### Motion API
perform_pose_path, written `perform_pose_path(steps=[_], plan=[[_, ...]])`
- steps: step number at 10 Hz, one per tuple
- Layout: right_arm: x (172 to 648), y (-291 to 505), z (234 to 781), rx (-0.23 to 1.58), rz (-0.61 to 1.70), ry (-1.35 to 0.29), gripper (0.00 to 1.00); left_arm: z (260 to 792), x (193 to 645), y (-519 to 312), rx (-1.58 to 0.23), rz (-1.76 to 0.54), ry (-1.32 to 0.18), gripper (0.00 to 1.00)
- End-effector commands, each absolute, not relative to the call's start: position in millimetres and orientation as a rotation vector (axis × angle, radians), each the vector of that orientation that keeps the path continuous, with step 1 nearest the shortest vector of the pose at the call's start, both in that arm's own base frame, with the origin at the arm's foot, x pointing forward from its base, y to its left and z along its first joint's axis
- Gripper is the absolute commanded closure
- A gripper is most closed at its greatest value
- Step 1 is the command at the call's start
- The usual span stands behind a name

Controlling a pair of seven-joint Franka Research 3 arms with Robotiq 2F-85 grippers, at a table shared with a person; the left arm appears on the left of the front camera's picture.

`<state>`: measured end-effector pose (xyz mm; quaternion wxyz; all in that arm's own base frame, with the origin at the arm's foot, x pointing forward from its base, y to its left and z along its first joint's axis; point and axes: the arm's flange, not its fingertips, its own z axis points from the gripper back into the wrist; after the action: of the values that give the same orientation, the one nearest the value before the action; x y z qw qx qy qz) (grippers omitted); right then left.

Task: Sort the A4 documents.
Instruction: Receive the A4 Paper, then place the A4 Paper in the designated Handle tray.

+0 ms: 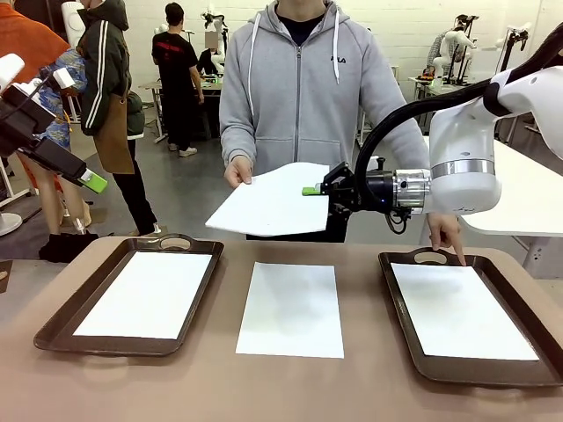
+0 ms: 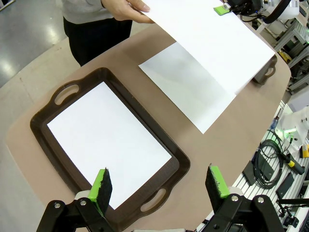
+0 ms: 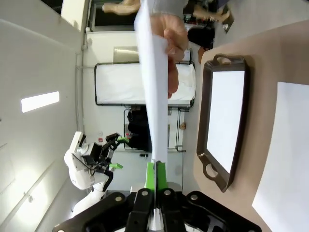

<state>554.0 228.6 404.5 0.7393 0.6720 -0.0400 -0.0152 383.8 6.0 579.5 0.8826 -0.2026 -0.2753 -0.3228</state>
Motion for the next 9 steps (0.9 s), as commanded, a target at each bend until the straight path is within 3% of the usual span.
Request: perform_pose_path(steps=[1,9], plan=[[556.3,226.6,404.8,1.471,-0.058,-0.109,1.0,578.7,381.8,6.0,-0.426,-0.673,-0.574,0.0],[556.3,226.6,404.8,1.471,-0.058,-0.109,1.0,578.7,381.8,6.0,-0.426,-0.673,-0.574,0.0]])
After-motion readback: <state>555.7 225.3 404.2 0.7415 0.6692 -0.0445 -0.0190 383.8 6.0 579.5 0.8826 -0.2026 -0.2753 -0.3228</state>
